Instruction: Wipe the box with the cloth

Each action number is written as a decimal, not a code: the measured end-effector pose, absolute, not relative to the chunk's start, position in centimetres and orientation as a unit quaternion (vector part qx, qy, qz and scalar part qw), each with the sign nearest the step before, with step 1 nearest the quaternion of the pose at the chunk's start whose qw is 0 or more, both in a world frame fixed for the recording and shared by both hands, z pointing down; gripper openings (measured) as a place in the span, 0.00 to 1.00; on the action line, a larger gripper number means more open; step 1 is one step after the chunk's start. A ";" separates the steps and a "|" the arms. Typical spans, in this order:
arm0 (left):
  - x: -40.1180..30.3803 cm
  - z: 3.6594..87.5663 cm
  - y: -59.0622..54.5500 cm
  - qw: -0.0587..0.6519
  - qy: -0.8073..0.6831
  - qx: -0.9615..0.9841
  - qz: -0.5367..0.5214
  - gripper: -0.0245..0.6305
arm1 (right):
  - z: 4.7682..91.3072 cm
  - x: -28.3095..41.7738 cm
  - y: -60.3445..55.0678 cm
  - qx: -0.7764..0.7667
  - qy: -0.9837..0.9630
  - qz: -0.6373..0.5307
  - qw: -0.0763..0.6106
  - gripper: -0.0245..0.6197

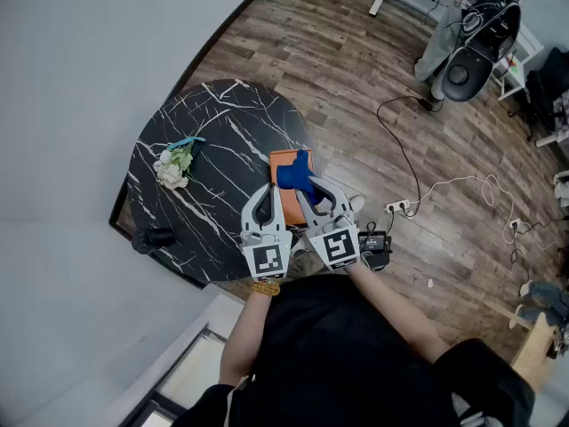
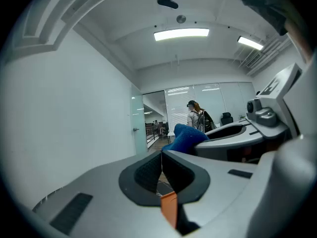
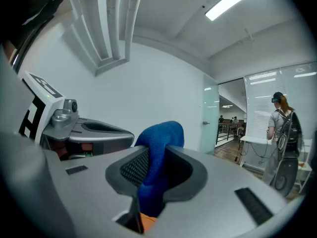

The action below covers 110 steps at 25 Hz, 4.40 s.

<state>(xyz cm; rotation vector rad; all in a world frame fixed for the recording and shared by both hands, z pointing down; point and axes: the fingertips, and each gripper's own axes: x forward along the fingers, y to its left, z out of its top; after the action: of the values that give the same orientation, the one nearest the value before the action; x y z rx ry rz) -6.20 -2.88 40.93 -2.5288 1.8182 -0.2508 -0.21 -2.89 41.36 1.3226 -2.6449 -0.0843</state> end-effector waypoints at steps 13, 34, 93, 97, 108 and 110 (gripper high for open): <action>-7.3 42.2 -2.1 -0.005 0.586 -0.806 -0.089 0.05 | 44.5 -2.2 -2.2 0.400 -0.903 -0.031 0.158 0.15; -6.1 54.4 4.4 -0.085 0.431 -0.874 -0.207 0.05 | 61.6 -4.8 -11.5 0.221 -0.905 -0.067 0.358 0.15; -6.7 67.4 7.8 -0.234 0.390 -0.834 -0.312 0.05 | 66.9 -7.5 1.0 0.067 -0.908 0.045 0.411 0.15; -6.8 68.4 7.6 -0.245 0.392 -0.827 -0.319 0.08 | 66.8 -7.2 2.4 0.048 -0.907 0.047 0.417 0.15; -7.1 68.2 8.0 -0.264 0.405 -0.821 -0.305 0.16 | 64.0 -6.2 2.5 -0.084 -0.909 0.077 0.400 0.15; -7.3 67.7 7.6 -0.257 0.412 -0.820 -0.303 0.19 | 62.9 -5.5 -0.8 -0.043 -0.922 0.062 0.380 0.15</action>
<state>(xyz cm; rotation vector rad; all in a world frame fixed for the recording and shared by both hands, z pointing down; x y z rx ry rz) -7.26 7.56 67.75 -3.1082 1.5606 -1.1472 -5.52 -0.82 62.90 -0.1089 -2.3535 0.1591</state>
